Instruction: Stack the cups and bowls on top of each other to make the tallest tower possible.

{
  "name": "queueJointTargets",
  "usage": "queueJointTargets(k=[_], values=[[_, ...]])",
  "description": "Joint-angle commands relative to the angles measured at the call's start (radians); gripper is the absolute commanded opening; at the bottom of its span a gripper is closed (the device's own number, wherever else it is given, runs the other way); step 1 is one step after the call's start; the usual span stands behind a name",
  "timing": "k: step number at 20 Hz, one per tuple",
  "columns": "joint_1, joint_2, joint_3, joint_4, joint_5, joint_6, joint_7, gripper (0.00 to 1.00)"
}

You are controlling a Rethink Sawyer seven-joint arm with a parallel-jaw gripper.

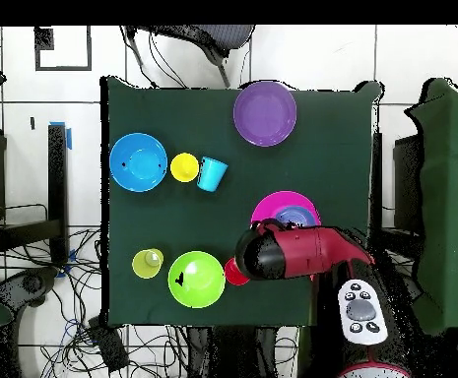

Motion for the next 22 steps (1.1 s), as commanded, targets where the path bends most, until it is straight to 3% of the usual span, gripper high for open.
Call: queueJointTargets(k=[1,12,22], values=[[-0.016,-0.017,0.148,0.013,0.029,0.090,-0.069,1.00],[-0.054,-0.035,0.192,0.027,0.034,0.102,-0.068,1.00],[-0.123,-0.089,0.267,0.017,0.102,0.175,-0.099,1.00]])
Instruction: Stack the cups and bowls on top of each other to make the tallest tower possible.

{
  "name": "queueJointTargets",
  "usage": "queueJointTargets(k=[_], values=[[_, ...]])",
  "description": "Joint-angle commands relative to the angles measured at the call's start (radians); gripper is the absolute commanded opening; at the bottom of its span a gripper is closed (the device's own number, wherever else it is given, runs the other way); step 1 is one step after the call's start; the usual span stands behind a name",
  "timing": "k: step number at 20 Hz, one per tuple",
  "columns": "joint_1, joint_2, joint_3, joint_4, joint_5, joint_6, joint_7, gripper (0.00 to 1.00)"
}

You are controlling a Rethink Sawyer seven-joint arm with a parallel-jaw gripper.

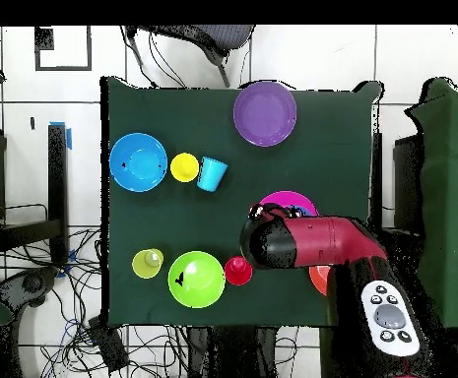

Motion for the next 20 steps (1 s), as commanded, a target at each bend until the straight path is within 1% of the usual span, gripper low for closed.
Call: queueJointTargets(k=[1,5,6,12,20], values=[[-0.019,-0.015,0.129,0.006,0.040,0.138,-0.097,1.00],[-0.010,-0.014,0.130,-0.021,0.048,0.160,-0.088,1.00],[-0.017,-0.016,0.134,-0.023,0.052,0.162,-0.091,1.00],[-0.007,-0.016,0.134,-0.047,0.062,0.164,-0.063,1.00],[0.036,0.015,0.101,-0.093,0.060,0.138,-0.001,1.00]])
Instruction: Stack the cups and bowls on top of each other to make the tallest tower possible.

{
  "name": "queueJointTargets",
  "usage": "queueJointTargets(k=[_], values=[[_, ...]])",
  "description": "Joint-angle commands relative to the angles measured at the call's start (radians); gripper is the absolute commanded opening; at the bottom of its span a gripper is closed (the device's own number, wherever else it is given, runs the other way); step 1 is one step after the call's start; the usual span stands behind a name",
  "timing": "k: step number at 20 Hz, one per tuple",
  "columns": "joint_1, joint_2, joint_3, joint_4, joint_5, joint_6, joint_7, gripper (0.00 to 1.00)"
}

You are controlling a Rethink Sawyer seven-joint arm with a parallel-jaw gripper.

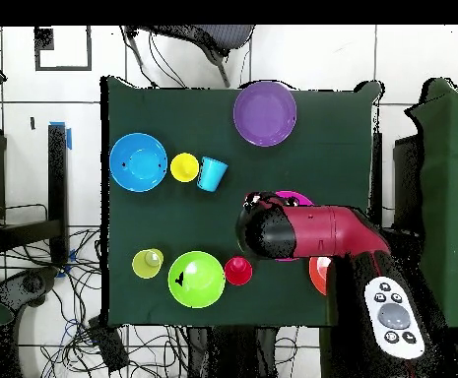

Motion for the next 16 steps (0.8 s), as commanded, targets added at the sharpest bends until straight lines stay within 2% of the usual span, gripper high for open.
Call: queueJointTargets(k=[1,7,16], values=[[0.055,0.048,0.046,-0.075,0.013,0.094,0.014,1.00],[0.102,0.073,0.011,-0.113,0.011,0.077,0.056,1.00],[0.085,0.051,0.025,-0.109,0.046,0.096,0.027,1.00]])
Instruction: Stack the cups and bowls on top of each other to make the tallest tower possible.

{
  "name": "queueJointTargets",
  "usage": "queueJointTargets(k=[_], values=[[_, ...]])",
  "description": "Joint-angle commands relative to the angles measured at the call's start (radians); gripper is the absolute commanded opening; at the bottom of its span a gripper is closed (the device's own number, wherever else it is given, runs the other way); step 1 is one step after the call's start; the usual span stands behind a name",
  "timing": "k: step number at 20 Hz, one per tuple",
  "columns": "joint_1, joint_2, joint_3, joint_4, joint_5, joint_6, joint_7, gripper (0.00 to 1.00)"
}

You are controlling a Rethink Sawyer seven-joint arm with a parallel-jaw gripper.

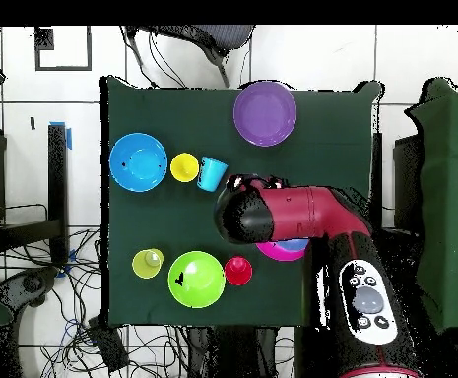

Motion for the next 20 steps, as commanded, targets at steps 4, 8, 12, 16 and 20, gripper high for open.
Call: queueJointTargets(k=[4,8,12,16,20], values=[[0.013,0.050,0.024,-0.040,0.028,0.095,0.031,1.00],[0.018,0.051,0.020,-0.042,0.030,0.092,0.038,1.00],[0.027,0.055,0.014,-0.062,0.034,0.105,0.047,1.00],[0.038,0.069,0.008,-0.094,0.039,0.113,0.061,1.00],[0.051,0.105,0.009,-0.137,0.055,0.121,0.071,1.00]])
